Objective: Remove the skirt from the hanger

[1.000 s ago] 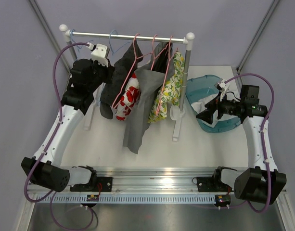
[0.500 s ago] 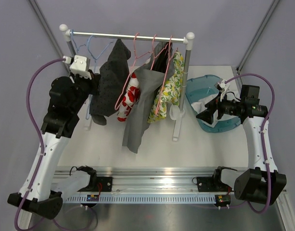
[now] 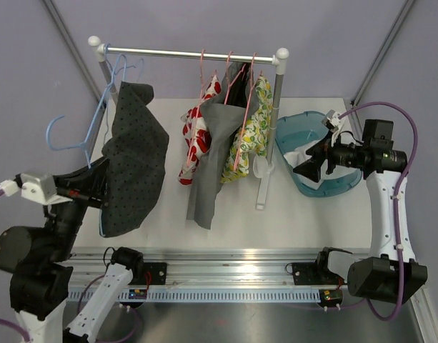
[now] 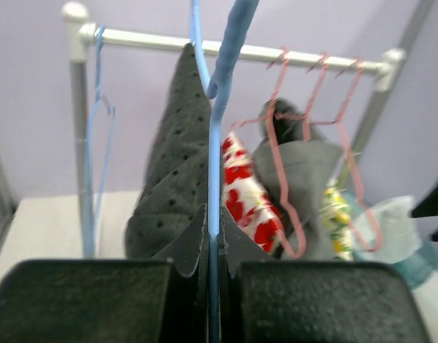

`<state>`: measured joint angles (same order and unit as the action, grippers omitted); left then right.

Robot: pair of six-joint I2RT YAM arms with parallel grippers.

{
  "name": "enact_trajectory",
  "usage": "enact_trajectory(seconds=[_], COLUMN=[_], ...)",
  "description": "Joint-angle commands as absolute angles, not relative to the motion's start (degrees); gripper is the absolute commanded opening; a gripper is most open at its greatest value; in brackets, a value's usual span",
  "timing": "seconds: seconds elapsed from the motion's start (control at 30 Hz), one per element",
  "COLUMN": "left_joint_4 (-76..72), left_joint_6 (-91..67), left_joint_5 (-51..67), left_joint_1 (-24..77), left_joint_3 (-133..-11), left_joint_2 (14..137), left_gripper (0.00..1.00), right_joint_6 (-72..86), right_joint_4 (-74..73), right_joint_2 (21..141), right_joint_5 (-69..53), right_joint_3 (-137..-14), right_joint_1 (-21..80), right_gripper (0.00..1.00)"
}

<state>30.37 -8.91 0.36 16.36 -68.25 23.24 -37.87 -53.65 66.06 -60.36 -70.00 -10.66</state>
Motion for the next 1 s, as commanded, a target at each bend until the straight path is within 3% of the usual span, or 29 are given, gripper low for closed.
enact_trajectory(seconds=[0.0,0.13,0.37,0.47,0.63,0.77,0.97], left_joint_4=[24.87,22.86,11.45,6.35,0.27,-2.46,-1.23], left_joint_6=[-13.7,-18.18,-33.1,-39.71,-47.71,-49.31,-49.22], left_joint_5=[9.12,22.03,40.32,43.23,44.65,44.3,44.03], left_joint_1=[16.26,16.26,16.26,16.26,16.35,16.52,17.05], left_joint_3=[-74.34,-79.62,-84.55,-85.78,-85.43,-86.48,-86.4], left_joint_2=[23.38,28.29,38.58,42.18,46.75,48.78,49.31], left_gripper=[0.0,0.0,0.0,0.0,0.0,0.0,0.0], right_joint_6=[-40.69,-42.45,-30.18,-19.48,-1.86,-6.04,-6.94], right_joint_4=[-61.4,-68.81,-65.48,-59.08,-34.04,-36.89,-38.15], right_joint_2=[66.0,66.71,65.83,66.18,67.74,74.43,81.29], right_joint_5=[-65.38,-65.66,-65.91,-68.11,-67.68,-56.19,-45.1], right_joint_3=[-78.11,-85.58,-96.23,-100.1,-97.9,-104.93,-111.8], right_joint_1=[-10.11,-4.76,5.88,9.48,14.93,28.77,38.49], right_gripper=[1.0,0.99,1.0,0.99,0.99,0.99,0.98])
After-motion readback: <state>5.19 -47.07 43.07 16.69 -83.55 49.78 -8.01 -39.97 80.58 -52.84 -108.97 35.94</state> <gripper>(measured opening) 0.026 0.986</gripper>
